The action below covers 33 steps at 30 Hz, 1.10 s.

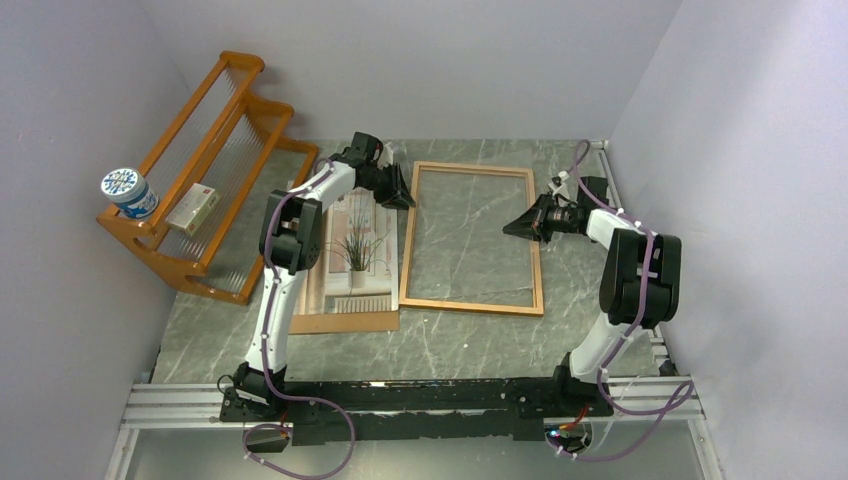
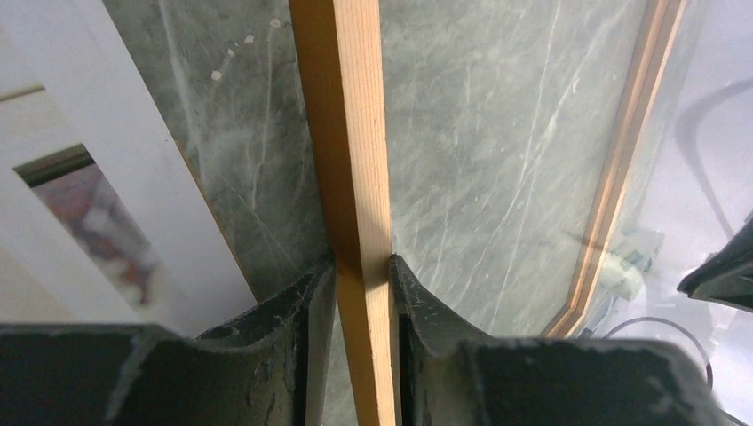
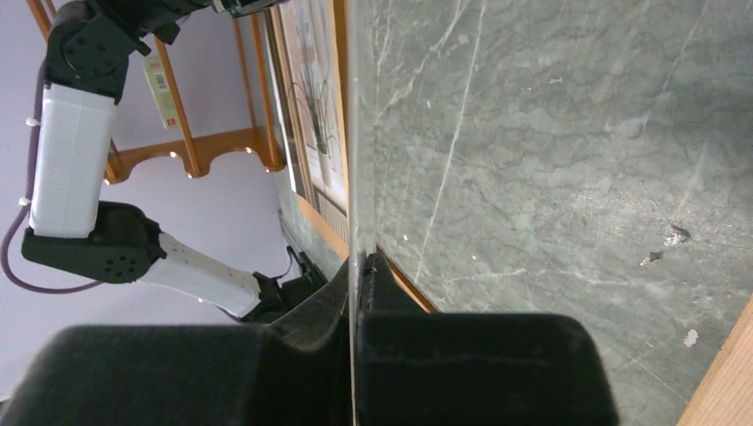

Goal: Put the photo into the frame
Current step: Place the photo frame item in the photo frame.

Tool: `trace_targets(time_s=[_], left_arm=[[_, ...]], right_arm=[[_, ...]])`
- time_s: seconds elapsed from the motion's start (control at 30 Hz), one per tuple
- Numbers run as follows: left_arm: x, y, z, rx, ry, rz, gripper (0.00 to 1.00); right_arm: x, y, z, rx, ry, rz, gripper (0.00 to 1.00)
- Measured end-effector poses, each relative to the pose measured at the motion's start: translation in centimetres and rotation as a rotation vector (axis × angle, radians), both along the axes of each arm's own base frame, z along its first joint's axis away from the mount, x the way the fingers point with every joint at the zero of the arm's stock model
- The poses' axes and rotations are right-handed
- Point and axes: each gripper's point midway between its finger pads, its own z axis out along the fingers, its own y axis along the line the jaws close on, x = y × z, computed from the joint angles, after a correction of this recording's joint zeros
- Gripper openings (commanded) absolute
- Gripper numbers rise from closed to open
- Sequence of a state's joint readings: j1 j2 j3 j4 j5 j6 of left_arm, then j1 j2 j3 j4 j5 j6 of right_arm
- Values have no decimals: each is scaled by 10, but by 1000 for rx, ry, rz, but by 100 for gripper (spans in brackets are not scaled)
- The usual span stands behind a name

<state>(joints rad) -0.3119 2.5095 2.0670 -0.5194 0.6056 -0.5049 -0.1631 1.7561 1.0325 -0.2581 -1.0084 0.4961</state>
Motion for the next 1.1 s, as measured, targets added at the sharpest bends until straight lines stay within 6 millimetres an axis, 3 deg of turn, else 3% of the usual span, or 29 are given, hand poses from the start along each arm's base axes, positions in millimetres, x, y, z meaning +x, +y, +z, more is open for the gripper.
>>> trace_targets(time_s=[0.23, 0.73, 0.97, 1.1], left_arm=[[1, 0, 0, -18, -14, -12, 32], [0, 0, -1, -26, -32, -19, 33], [0, 0, -1, -28, -39, -19, 34], [1, 1, 0, -29, -46, -17, 34]], right_arm=[[-3, 1, -5, 11, 7, 39, 0], [-3, 16, 16, 58, -114, 89, 0], [-3, 16, 16, 51, -121, 85, 0], [0, 14, 7, 35, -75, 67, 18]])
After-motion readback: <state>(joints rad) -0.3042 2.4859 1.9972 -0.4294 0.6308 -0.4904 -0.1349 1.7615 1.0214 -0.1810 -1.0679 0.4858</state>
